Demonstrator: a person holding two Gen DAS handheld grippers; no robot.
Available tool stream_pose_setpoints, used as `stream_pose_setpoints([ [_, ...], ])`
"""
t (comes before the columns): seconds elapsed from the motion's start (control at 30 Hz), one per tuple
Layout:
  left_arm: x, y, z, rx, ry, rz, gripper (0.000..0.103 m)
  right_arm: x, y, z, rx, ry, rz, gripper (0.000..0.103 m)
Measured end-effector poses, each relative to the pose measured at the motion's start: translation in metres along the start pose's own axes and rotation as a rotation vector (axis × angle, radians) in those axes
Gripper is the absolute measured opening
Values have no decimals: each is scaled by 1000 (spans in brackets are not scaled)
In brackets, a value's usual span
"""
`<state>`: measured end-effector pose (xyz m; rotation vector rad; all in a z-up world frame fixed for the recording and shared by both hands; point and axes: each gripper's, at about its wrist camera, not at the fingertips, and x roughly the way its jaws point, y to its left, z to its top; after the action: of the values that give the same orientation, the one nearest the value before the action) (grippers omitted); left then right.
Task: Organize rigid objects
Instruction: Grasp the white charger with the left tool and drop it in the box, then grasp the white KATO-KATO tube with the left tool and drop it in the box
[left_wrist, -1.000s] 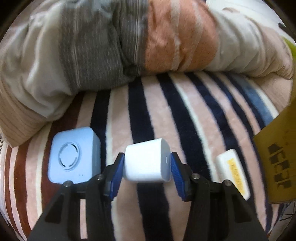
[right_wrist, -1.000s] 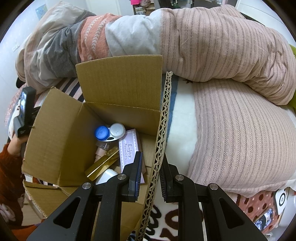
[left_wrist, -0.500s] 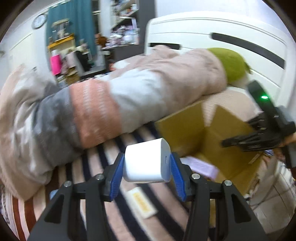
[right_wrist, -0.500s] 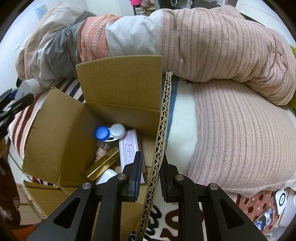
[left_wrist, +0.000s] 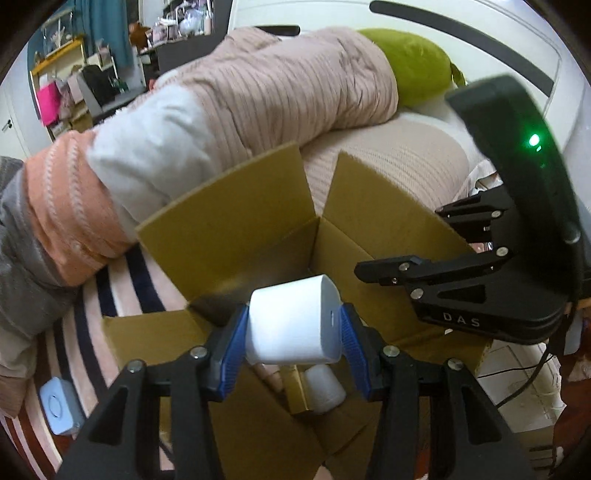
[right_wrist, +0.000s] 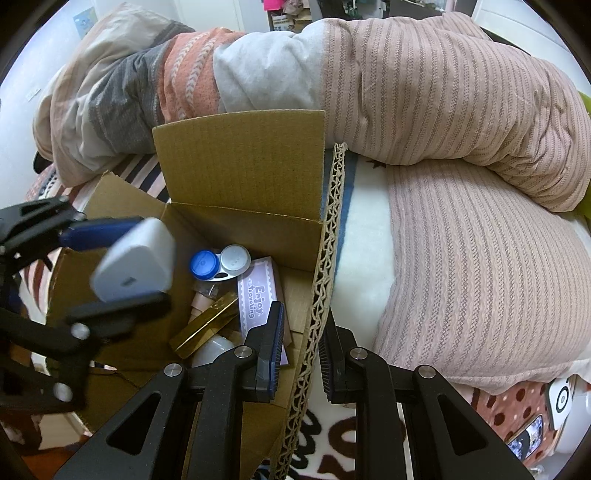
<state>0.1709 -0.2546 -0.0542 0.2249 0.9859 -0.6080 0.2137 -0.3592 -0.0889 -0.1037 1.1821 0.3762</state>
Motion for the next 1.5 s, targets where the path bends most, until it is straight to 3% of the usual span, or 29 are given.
stream_pose_setpoints([
  [0.17, 4, -2, -4, 14, 10, 14, 46, 0, 2, -1, -4, 0, -9, 14],
  [0.37, -10, -2, -7, 20, -41, 18, 48, 1, 3, -1, -8, 3, -11, 16],
  [0.43, -20, -1, -10, 22, -69, 32, 56, 1, 4, -2, -11, 1, -7, 16],
  [0.63, -58, 3, -29, 34, -173, 103, 65, 1, 3, -2, -7, 3, -5, 16],
  [0.83, -91, 27, -57, -34, -253, 173, 73, 1, 3, -2, -5, 5, -6, 16],
  [1.03, -105, 70, -92, -160, -306, 216, 74, 2, 3, -2, -7, 7, -10, 17],
  [1.23, -63, 116, -128, -306, -211, 199, 74, 2, 4, -2, -11, 9, -13, 17],
  [1.4, -2, 127, -147, -363, -97, 156, 74, 2, 2, -2, -5, 6, -5, 17],
  [1.5, 26, 129, -153, -422, -75, 119, 74, 2, 1, -3, -4, 5, -1, 16],
])
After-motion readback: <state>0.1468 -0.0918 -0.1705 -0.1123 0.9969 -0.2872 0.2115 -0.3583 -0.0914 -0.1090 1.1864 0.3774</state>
